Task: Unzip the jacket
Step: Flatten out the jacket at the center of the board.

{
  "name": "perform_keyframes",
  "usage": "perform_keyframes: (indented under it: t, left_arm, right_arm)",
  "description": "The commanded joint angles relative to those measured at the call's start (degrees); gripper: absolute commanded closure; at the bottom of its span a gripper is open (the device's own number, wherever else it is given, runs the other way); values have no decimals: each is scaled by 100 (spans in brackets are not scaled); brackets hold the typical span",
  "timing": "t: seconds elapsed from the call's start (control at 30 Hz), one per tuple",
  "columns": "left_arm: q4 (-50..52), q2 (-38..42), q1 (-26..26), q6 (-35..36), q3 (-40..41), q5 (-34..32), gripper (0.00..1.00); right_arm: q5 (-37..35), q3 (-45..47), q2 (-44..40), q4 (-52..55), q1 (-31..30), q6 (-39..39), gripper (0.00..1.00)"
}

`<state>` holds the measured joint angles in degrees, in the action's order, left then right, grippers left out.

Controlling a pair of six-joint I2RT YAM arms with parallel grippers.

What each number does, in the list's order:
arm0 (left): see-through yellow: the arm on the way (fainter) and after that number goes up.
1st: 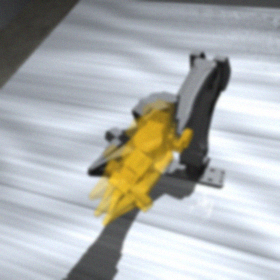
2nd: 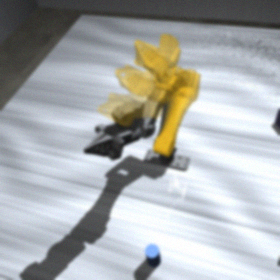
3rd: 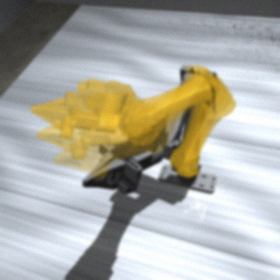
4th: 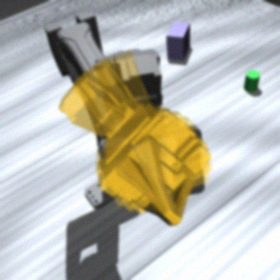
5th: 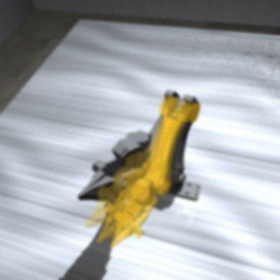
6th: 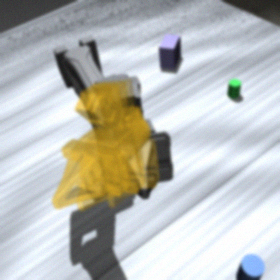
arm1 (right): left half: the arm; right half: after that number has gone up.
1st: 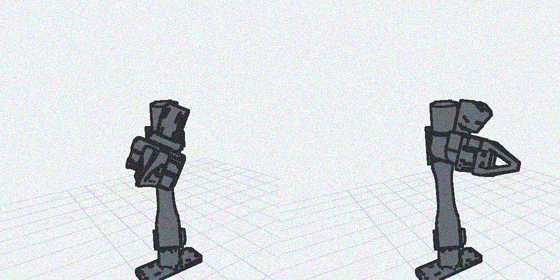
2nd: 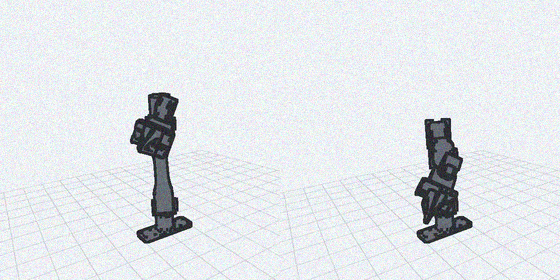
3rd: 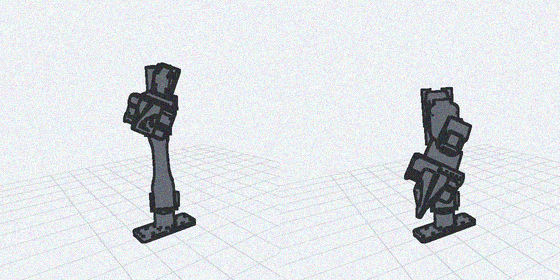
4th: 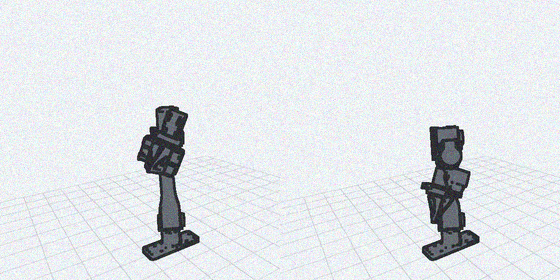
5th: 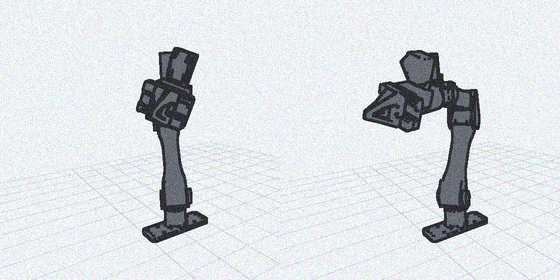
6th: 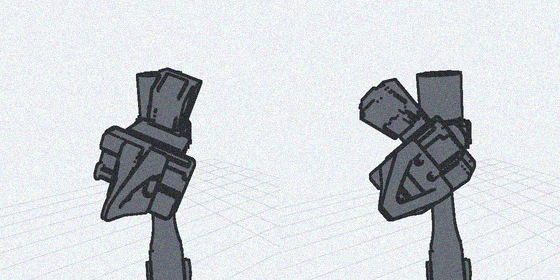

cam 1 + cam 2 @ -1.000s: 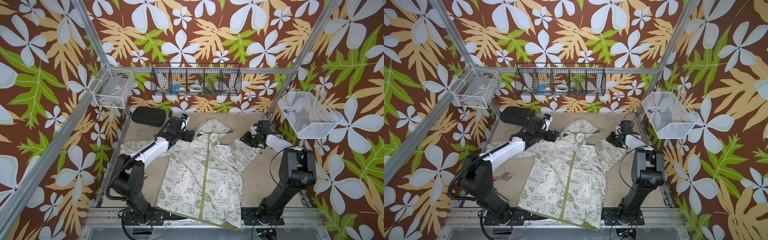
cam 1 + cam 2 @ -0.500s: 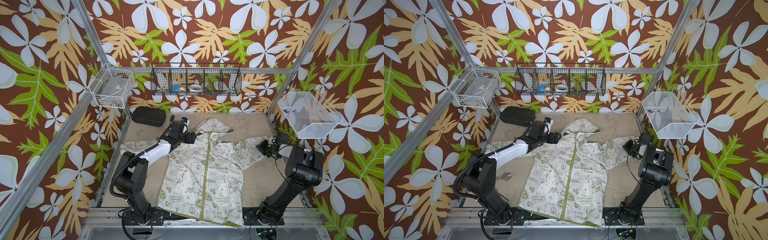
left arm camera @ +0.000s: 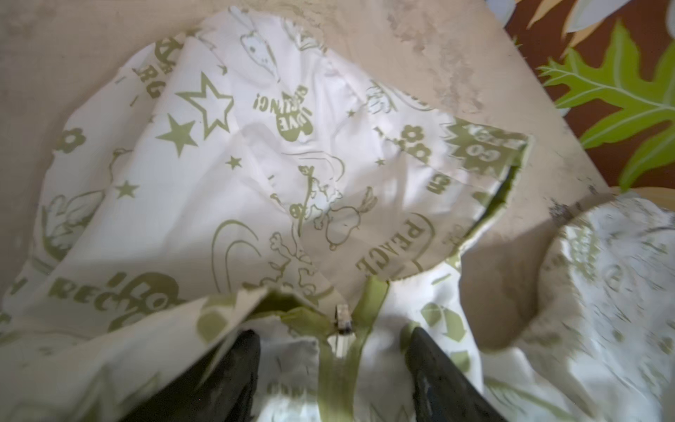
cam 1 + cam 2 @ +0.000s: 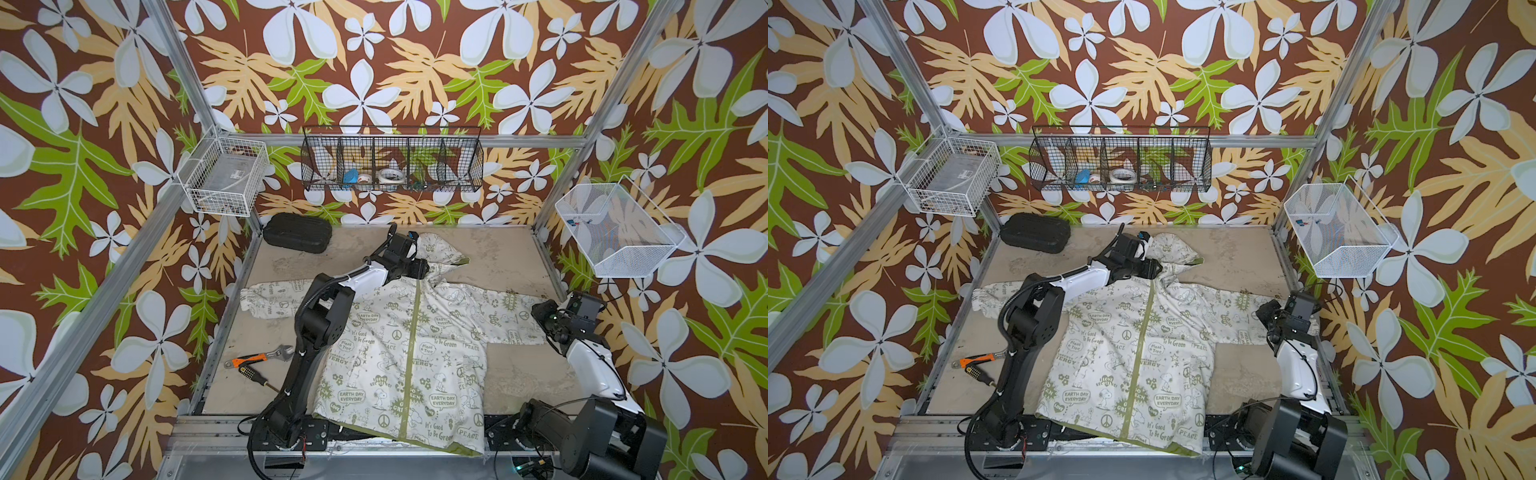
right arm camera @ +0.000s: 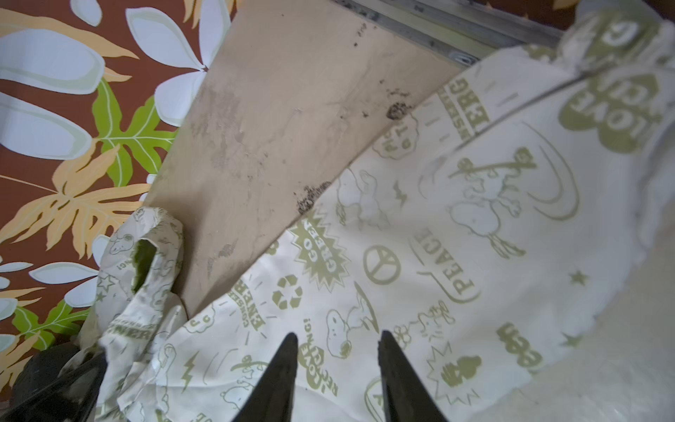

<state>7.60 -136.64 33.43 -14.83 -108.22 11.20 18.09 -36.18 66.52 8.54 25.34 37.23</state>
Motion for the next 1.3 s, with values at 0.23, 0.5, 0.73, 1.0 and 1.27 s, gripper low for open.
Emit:
perform_keyframes:
  t: [0.23,0.5,0.73,1.0,1.27]
  left_arm:
    - [828,-1792,-168,-128,-3255,-572,31]
    - [-12,321,-573,213,-570,-1291,14]
    - [-531,2237,-1069,237,1712,-1551,11]
    - [-1131,3982,-1297,544,4065,-1688,0]
    - [128,4180,-1364,94,3990,-2261,2]
  right_arm:
    - [1056,-1391,1629,60,-1340,-607,55]
    - [987,-2543,2937,265,-2340,-777,54]
    - [934,-3378,4247,450,-2681,-741,59]
    - [461,-2564,4415,-67,-2289,-487,77]
    - [433,-2177,3828,28,-1171,-858,79]
